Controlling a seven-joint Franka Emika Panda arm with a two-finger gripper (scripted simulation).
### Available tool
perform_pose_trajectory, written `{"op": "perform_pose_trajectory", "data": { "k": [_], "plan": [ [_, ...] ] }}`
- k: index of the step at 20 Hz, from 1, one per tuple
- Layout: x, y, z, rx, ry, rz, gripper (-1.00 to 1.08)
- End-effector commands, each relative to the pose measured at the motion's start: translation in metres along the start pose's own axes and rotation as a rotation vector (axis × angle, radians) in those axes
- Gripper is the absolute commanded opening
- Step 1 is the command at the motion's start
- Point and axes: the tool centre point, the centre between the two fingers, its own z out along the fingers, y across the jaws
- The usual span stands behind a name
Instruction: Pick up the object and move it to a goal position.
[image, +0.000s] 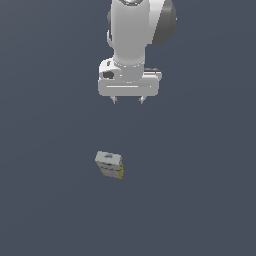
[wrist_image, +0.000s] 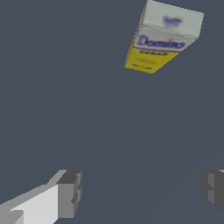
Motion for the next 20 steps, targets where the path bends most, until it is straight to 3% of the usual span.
{"op": "perform_pose_trajectory", "data": {
  "k": [1,11,20],
  "plan": [
    [0.0,0.0,0.0,0.0,0.0,0.0,1.0],
    [0.003,-0.018,-0.016,-0.009,0.021,-0.042,1.0],
    [0.003,-0.018,-0.016,-0.009,0.021,-0.045,1.0]
  ]
}}
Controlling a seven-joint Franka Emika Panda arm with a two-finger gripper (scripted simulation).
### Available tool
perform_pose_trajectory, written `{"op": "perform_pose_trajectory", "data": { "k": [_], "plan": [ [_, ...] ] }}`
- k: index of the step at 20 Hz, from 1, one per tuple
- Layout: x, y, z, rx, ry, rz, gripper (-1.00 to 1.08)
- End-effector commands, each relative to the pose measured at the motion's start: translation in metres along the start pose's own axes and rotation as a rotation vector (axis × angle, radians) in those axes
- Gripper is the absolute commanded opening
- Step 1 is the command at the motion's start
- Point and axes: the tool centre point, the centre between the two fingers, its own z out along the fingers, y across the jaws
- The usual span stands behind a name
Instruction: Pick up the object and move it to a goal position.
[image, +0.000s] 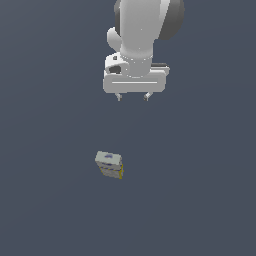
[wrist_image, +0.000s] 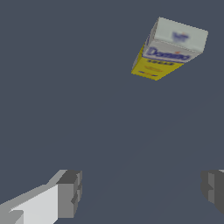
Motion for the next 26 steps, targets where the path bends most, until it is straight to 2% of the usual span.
{"op": "perform_pose_trajectory", "data": {
  "k": [1,13,26],
  "plan": [
    [0.001,0.0,0.0,0.0,0.0,-0.007,1.0],
    [0.02,0.007,0.005,-0.002,0.004,-0.137,1.0],
    [0.061,0.024,0.019,-0.005,0.012,-0.426,1.0]
  ]
}}
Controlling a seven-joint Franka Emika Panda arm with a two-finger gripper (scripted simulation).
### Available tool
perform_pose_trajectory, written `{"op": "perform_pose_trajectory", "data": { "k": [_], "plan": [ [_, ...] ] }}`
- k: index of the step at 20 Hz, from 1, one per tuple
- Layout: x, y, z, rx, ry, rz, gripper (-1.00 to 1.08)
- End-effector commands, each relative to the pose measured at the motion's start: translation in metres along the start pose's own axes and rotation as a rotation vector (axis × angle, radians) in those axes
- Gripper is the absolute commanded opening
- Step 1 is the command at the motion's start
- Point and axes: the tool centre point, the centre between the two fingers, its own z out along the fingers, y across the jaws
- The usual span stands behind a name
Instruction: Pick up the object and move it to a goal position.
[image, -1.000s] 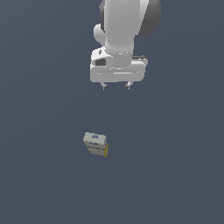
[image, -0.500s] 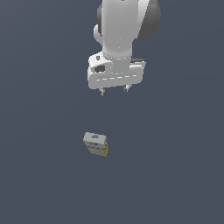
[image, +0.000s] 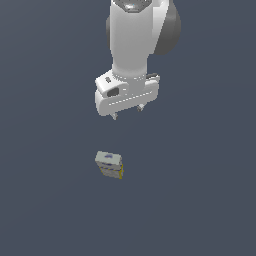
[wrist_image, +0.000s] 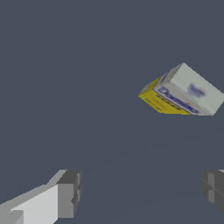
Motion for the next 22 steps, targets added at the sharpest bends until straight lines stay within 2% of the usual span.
{"op": "perform_pose_trajectory", "data": {
  "k": [1,22],
  "plan": [
    [0.006,0.007,0.003,0.0,0.002,-0.06,1.0],
    [0.051,0.063,0.04,-0.003,0.022,-0.551,1.0]
  ]
}}
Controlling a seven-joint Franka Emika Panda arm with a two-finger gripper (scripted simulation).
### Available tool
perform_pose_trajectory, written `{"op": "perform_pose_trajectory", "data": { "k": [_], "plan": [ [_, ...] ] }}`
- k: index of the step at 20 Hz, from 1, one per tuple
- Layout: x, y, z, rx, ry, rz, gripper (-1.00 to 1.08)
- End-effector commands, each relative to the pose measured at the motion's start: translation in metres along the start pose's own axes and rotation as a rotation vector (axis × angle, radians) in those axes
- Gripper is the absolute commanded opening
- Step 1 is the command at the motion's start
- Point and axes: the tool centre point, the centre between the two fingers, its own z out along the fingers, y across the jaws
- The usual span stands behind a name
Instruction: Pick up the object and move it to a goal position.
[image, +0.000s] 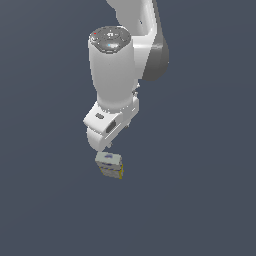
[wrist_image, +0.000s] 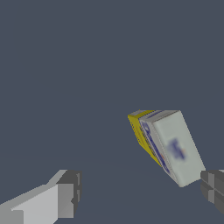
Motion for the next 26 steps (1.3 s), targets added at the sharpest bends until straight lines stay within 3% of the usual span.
{"op": "perform_pose_trajectory", "data": {
  "k": [1,14,26],
  "plan": [
    [0.001,0.008,0.005,-0.001,0.003,-0.06,1.0],
    [0.0,0.046,0.032,-0.006,0.017,-0.332,1.0],
    [-0.001,0.059,0.042,-0.009,0.023,-0.429,1.0]
  ]
}}
